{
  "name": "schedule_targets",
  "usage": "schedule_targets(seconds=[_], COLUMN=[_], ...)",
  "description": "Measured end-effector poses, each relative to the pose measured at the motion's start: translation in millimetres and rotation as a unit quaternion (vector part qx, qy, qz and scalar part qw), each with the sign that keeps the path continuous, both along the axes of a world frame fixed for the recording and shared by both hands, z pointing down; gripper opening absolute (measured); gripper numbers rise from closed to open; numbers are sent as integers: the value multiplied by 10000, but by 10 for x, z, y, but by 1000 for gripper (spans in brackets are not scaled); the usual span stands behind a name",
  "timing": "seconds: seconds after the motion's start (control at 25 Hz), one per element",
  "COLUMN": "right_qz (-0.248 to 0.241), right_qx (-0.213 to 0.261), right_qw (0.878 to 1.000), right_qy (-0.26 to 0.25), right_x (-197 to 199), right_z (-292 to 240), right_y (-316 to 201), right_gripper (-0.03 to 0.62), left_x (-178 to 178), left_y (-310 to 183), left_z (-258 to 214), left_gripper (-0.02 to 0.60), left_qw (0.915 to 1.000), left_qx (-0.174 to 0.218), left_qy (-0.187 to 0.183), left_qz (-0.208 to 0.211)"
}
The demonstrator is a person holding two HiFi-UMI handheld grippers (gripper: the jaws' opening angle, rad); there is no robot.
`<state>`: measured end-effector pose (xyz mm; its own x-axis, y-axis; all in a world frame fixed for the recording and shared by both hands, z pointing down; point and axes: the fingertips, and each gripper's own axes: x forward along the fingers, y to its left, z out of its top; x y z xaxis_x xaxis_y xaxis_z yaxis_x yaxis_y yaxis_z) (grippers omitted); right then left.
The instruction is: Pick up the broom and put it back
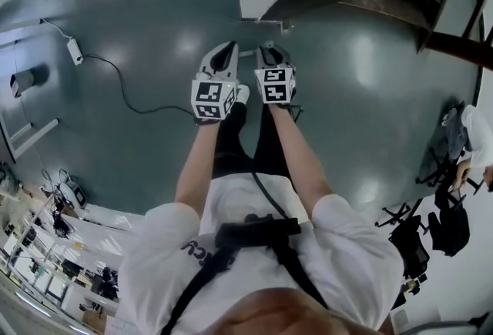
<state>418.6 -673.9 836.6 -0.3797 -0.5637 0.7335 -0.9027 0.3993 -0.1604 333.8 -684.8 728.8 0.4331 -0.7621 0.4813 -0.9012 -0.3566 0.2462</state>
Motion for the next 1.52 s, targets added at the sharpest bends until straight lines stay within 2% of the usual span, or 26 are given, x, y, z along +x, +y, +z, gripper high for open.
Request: schedule_targets(seconds=[0.2, 0.48, 0.76, 1.32, 1.36, 1.4, 1.52], right_qz=[-16, 251, 281, -44, -61, -77, -66], right_qx=[-255, -144, -208, -233, -231, -230, -293], right_qw=[9996, 9995, 9994, 9997, 9997, 9997, 9994], right_qy=[115, 110, 76, -43, -61, -78, -174], right_x=[-63, -31, -25, -25, -15, -5, 31], right_z=[433, 668, 798, 792, 779, 773, 796], right_y=[-153, -711, -1098, -1218, -1225, -1228, -1199], right_gripper=[84, 84, 84, 87, 102, 155, 229], left_x=[-129, -235, -224, -21, -8, 5, 47], left_y=[-75, -128, -192, -164, -156, -147, -125], left_z=[177, 243, 206, 165, 170, 176, 178], left_gripper=[11, 11, 12, 11, 11, 11, 11], left_qw=[9999, 9994, 9998, 9999, 9999, 9999, 9998], left_qx=[-29, -52, 14, 43, 33, 22, 1], left_qy=[-46, 71, 81, 112, 113, 117, 135], left_qz=[-102, -335, -199, 82, 90, 95, 115])
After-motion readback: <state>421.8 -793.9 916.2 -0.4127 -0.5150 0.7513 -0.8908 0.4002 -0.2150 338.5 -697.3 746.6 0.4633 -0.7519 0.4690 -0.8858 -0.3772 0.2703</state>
